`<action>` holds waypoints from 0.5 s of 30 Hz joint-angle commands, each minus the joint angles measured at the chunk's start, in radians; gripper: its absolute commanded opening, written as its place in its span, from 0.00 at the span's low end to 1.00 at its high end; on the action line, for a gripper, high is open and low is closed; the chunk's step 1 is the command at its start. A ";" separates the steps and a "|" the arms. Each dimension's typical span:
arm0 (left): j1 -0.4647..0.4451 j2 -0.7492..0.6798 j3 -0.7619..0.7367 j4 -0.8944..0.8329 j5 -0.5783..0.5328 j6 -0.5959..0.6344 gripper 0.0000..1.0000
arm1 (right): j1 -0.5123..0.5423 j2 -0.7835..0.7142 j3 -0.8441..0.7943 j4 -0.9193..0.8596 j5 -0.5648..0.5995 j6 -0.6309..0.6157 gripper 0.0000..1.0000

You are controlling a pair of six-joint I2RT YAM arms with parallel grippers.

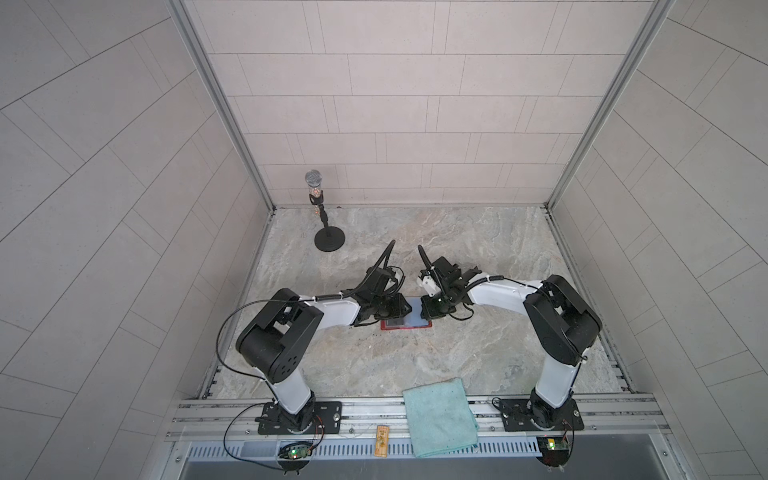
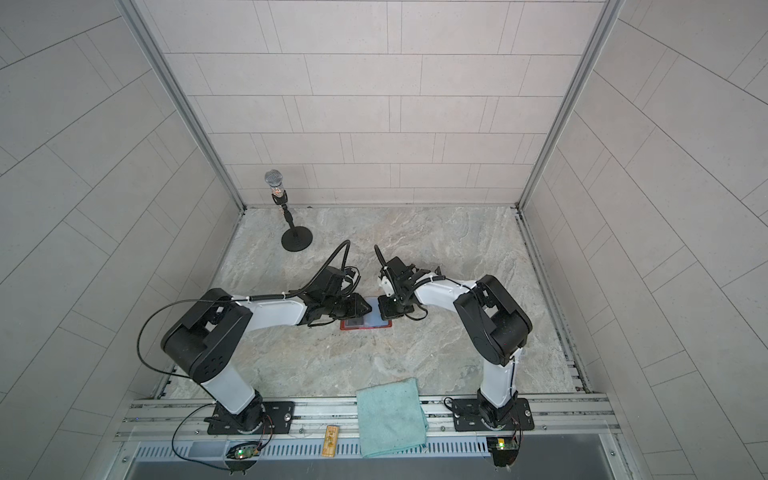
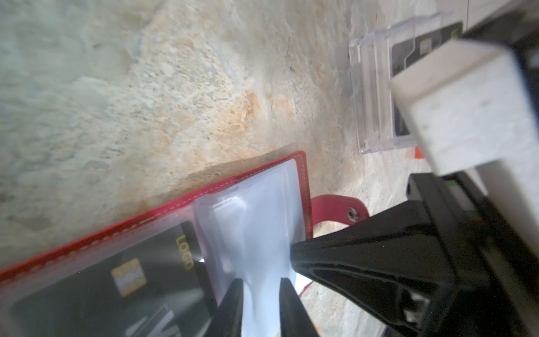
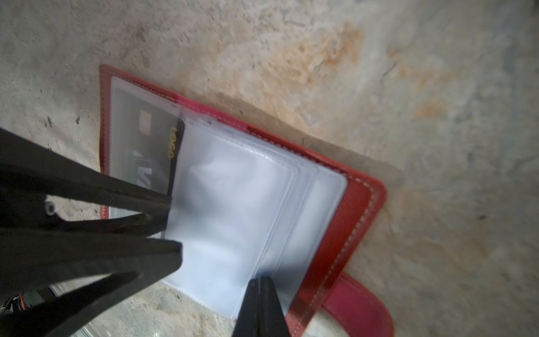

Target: Put the credit cards into the card holder

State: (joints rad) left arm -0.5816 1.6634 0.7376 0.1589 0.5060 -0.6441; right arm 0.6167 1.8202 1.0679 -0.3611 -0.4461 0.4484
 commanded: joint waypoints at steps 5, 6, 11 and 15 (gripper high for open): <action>0.000 -0.085 -0.003 -0.114 -0.122 0.071 0.42 | 0.008 0.054 -0.009 -0.034 0.041 -0.005 0.00; 0.001 -0.094 -0.004 -0.137 -0.158 0.073 0.42 | 0.008 0.054 -0.008 -0.035 0.041 -0.005 0.00; 0.000 -0.108 -0.016 -0.212 -0.285 0.074 0.34 | 0.008 0.056 0.001 -0.038 0.035 -0.005 0.00; 0.000 -0.094 -0.029 -0.206 -0.273 0.091 0.27 | 0.009 0.055 0.010 -0.044 0.029 -0.006 0.00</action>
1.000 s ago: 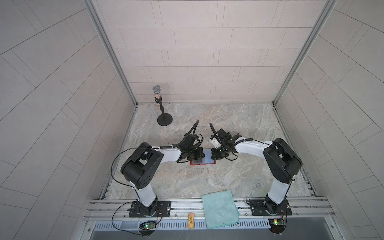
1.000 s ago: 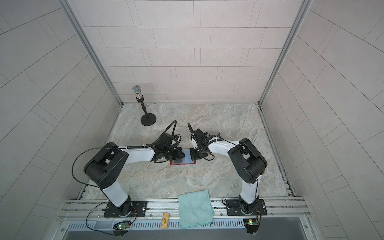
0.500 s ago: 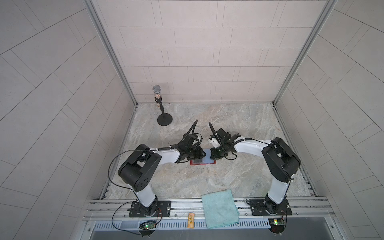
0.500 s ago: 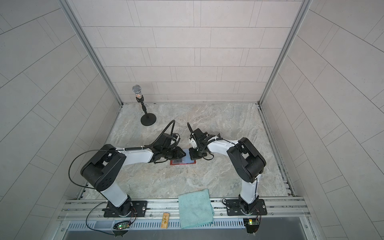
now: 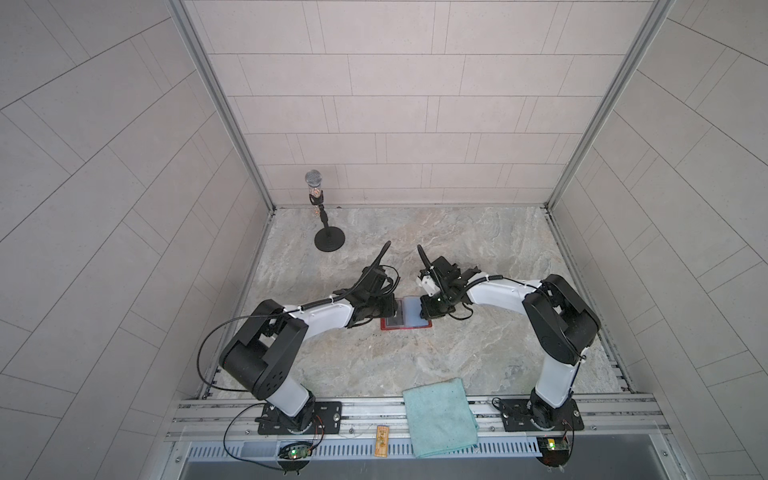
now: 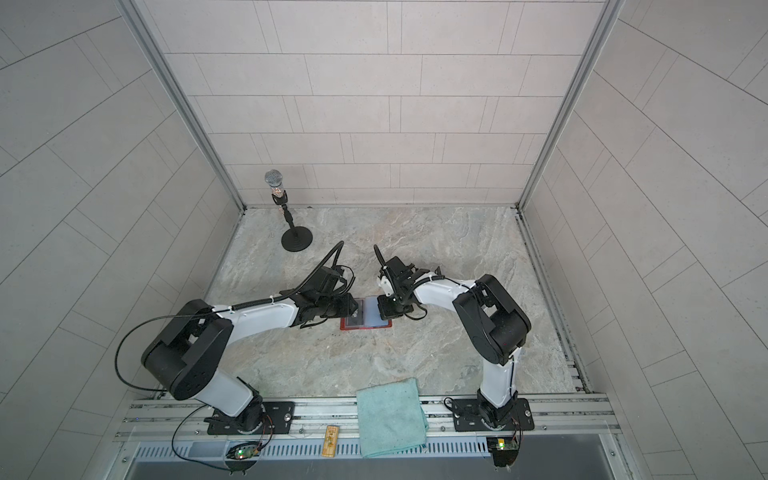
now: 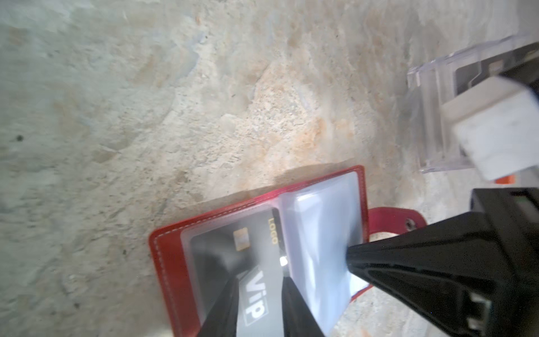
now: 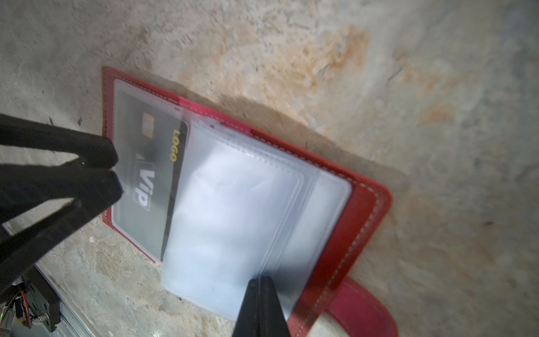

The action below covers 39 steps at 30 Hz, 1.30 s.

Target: Put the credit cards into the card holder

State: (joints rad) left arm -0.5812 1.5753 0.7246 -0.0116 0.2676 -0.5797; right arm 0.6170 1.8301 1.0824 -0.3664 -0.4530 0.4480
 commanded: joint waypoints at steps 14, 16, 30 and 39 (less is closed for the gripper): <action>0.000 0.050 -0.029 -0.019 0.036 0.055 0.23 | 0.027 0.048 0.032 -0.035 -0.009 -0.008 0.05; 0.000 0.048 -0.033 -0.020 0.030 0.055 0.22 | 0.029 0.047 0.035 -0.033 -0.018 -0.006 0.07; -0.001 0.038 -0.037 -0.025 0.022 0.055 0.21 | 0.053 0.063 0.064 0.017 -0.114 0.004 0.18; 0.000 0.033 -0.040 -0.027 0.024 0.056 0.21 | 0.056 0.066 0.063 0.084 -0.178 0.036 0.19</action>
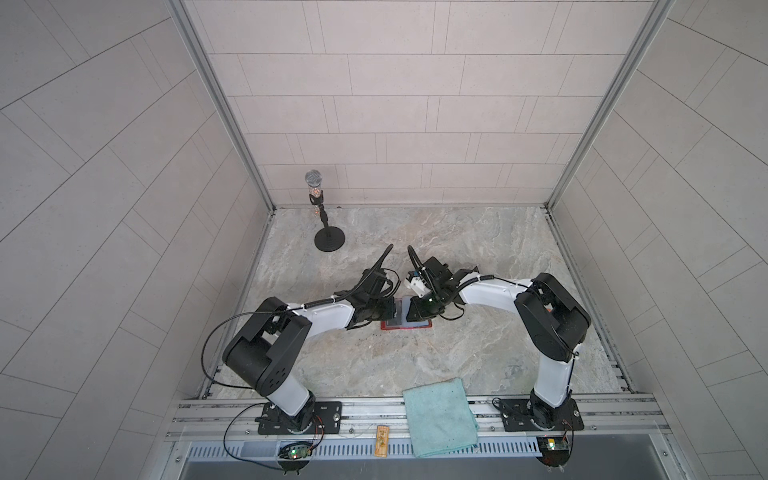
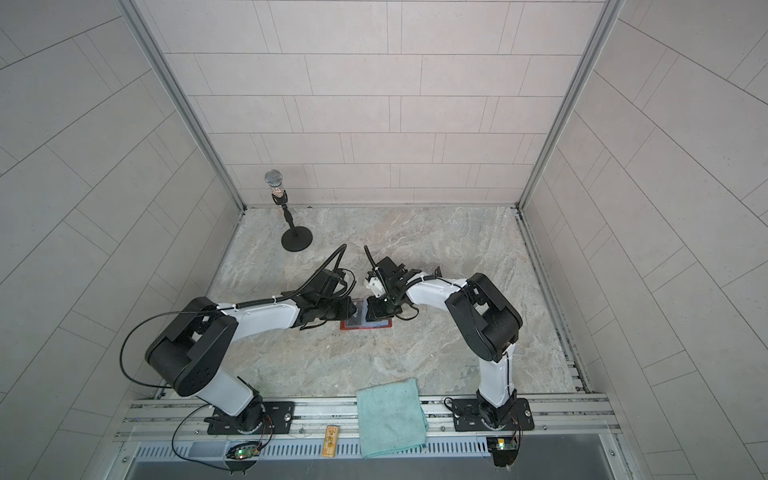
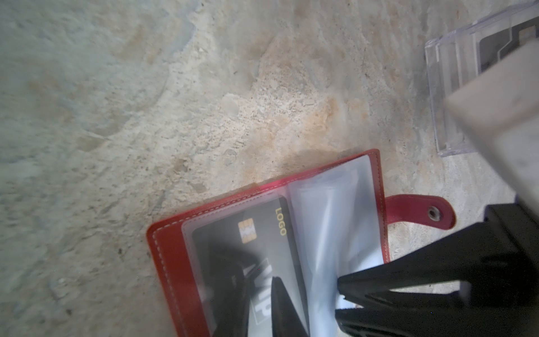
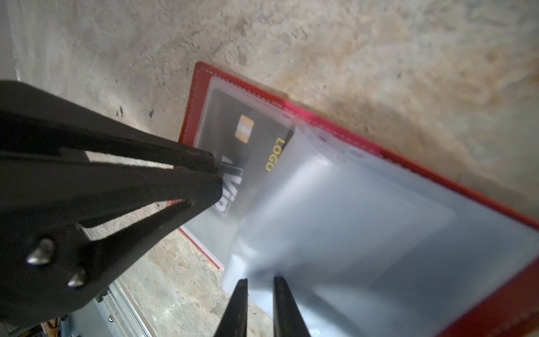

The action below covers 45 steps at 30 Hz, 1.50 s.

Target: Put the credit cards into the card holder

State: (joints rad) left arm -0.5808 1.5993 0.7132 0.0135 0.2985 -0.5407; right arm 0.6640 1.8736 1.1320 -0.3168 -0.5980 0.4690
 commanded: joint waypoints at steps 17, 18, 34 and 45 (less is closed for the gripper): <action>-0.002 -0.061 0.018 -0.087 0.041 0.053 0.27 | -0.005 -0.126 -0.047 0.020 0.188 0.015 0.20; -0.002 -0.069 0.024 -0.089 0.051 0.057 0.28 | -0.012 -0.133 -0.056 0.018 0.200 0.019 0.20; -0.007 0.085 0.106 0.020 0.299 -0.020 0.40 | -0.050 -0.070 -0.097 -0.048 0.253 -0.005 0.14; -0.017 0.142 0.117 0.057 0.350 -0.043 0.37 | -0.049 -0.053 -0.098 -0.051 0.242 -0.012 0.13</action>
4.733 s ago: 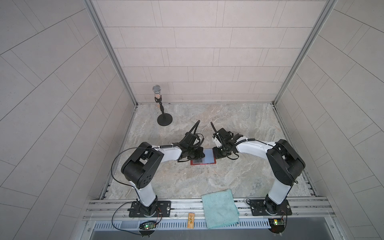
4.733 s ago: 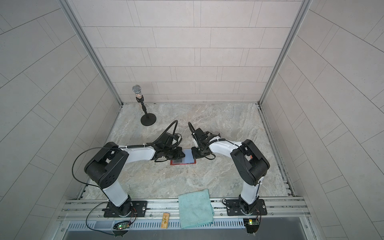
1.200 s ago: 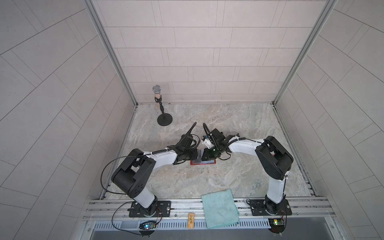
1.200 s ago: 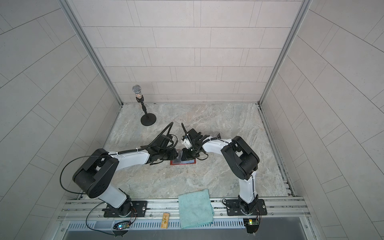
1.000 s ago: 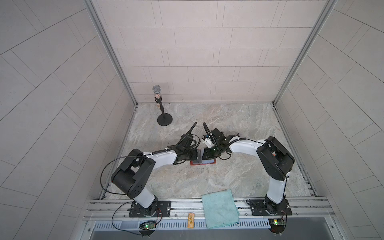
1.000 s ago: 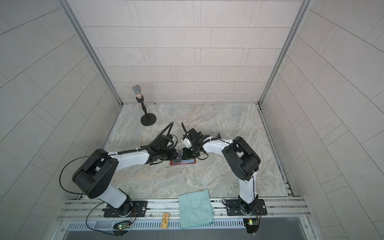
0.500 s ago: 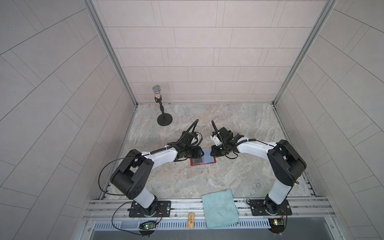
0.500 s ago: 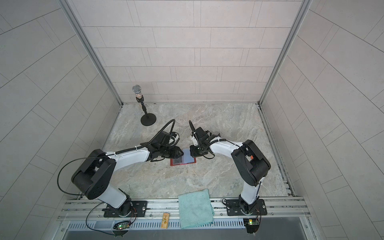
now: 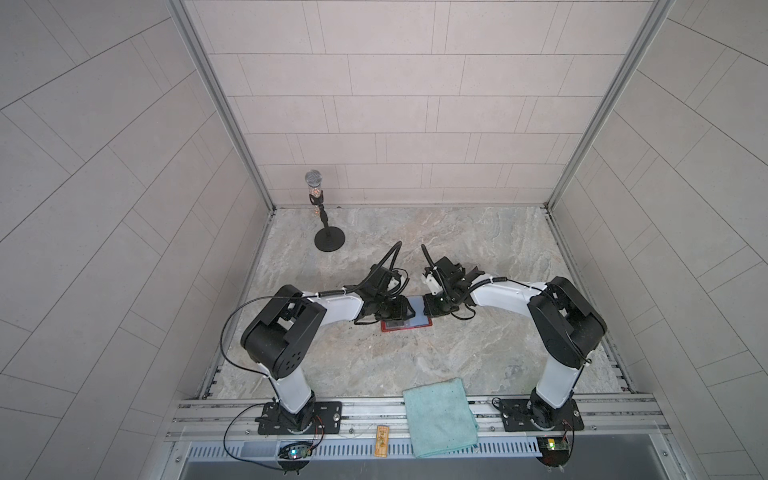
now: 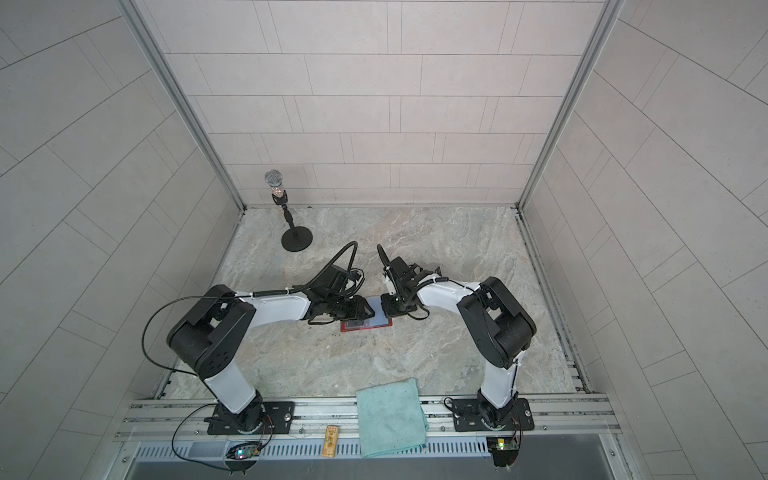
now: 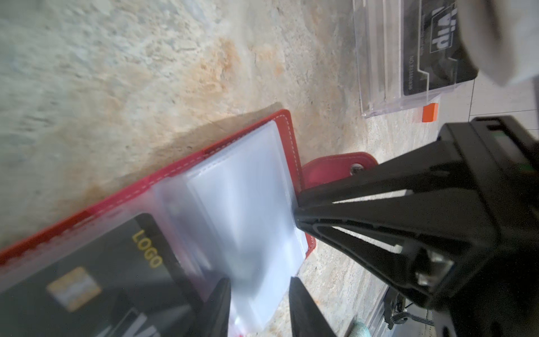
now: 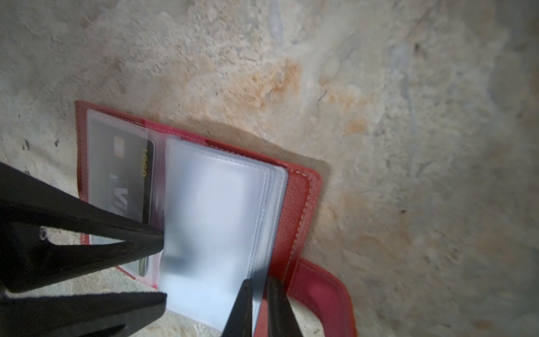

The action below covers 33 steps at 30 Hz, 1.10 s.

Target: Put the credit cards into the card holder

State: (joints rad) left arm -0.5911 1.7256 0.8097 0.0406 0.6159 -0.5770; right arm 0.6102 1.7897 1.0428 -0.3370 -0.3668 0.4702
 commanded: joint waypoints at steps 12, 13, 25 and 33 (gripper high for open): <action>-0.015 0.054 0.023 0.067 0.060 -0.029 0.34 | 0.006 0.030 -0.008 -0.030 0.006 -0.010 0.13; -0.015 0.058 0.024 0.069 0.062 -0.030 0.34 | 0.006 0.030 -0.007 -0.028 0.005 -0.010 0.13; -0.016 0.034 0.010 0.084 0.018 -0.048 0.15 | 0.008 0.027 -0.006 -0.043 0.034 -0.011 0.13; -0.016 -0.024 -0.006 0.025 -0.062 -0.020 0.08 | 0.008 0.033 -0.001 -0.065 0.060 -0.019 0.10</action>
State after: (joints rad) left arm -0.6025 1.7424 0.8131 0.0883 0.5949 -0.6201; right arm 0.6132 1.7897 1.0435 -0.3424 -0.3466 0.4660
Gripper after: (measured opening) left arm 0.085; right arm 0.102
